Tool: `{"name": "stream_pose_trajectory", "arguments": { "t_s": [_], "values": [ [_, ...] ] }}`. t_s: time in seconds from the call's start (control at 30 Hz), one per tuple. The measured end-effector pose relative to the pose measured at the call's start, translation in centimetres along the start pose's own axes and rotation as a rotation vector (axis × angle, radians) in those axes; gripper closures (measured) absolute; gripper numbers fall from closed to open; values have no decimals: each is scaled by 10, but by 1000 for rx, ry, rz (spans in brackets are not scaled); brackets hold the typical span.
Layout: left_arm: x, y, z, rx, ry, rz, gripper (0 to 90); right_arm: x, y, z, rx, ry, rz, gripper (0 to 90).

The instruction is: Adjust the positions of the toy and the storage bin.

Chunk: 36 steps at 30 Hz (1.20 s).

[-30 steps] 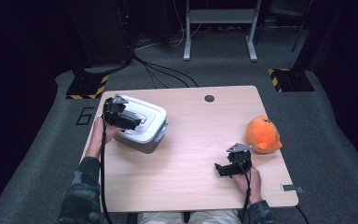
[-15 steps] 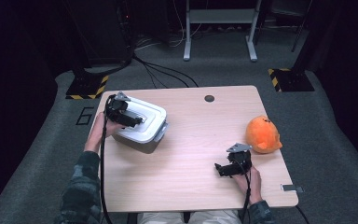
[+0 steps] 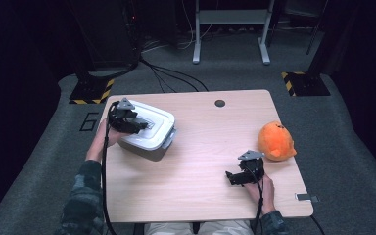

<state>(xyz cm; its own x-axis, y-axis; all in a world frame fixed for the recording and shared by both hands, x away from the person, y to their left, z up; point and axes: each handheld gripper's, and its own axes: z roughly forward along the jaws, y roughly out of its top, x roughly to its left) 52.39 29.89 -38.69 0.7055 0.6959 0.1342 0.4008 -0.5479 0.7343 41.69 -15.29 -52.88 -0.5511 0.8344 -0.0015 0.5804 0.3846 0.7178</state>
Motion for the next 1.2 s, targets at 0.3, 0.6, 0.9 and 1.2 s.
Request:
{"name": "stream_pose_trajectory", "arguments": {
  "t_s": [0.3,0.6,0.9,1.2],
  "values": [
    [7,5,6,55,-6,17,205,0,0,0,0,0,-1,15],
    [17,3,14,16,-94,20,140,0,0,0,0,0,0,15],
    [15,-3,13,-24,-134,0,225,0,0,0,0,0,0,17],
    [3,3,7,24,-151,15,372,0,0,0,1,-4,3,19]
  ]
}}
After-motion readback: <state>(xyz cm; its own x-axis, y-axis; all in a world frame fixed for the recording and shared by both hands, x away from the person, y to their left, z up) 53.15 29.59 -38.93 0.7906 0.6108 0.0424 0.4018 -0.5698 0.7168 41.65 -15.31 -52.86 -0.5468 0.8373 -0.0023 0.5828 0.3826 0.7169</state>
